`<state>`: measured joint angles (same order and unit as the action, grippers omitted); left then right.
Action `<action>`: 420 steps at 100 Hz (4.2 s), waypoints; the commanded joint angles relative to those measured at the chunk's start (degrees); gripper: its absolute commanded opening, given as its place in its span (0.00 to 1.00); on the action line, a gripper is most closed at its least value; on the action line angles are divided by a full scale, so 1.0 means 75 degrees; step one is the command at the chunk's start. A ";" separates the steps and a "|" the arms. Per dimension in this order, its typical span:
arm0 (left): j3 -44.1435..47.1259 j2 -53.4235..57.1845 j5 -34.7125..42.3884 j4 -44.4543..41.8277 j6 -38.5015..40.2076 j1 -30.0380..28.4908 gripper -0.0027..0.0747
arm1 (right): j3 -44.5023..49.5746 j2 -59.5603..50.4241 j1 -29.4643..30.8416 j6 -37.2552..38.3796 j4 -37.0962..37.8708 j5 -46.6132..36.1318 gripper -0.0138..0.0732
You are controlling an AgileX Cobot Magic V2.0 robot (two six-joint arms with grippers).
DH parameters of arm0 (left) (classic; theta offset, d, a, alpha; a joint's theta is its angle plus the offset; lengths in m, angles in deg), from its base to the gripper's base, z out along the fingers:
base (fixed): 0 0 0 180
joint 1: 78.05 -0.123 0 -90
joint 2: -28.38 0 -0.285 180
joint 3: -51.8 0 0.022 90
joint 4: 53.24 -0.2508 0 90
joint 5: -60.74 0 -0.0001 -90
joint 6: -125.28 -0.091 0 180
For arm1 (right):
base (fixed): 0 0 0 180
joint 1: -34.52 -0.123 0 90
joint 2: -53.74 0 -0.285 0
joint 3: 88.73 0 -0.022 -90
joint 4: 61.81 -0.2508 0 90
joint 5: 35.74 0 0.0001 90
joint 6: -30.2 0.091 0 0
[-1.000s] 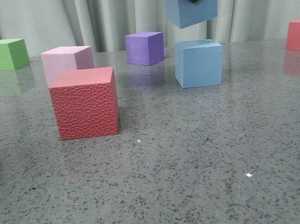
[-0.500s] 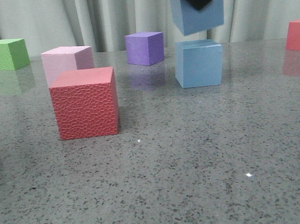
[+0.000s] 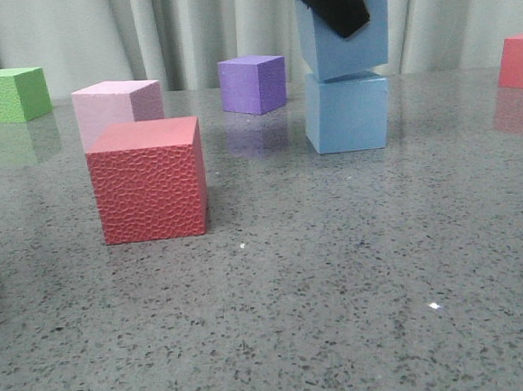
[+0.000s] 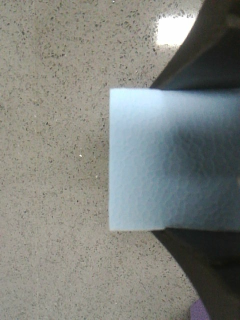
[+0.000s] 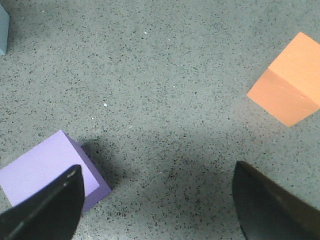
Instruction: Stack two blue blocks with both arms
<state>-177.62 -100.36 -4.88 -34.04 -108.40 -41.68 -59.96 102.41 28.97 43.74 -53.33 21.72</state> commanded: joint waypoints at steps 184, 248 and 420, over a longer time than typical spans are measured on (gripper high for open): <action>-0.0254 0.0386 0.0246 0.0501 -0.0511 -0.0111 0.40 | -0.0196 -0.0034 0.0044 -0.0059 0.0100 -0.0467 0.85; -0.0254 0.0375 0.0246 0.0585 -0.0621 -0.0111 0.65 | -0.0196 -0.0034 0.0044 -0.0059 0.0100 -0.0484 0.85; -0.1705 0.1325 -0.0833 -0.0056 0.3776 -0.1965 0.82 | -0.0196 -0.0034 0.0044 -0.0059 0.0115 -0.0501 0.85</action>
<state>-188.64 -95.06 -11.50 -36.22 -82.31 -54.87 -59.96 102.41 28.97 43.74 -53.33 21.42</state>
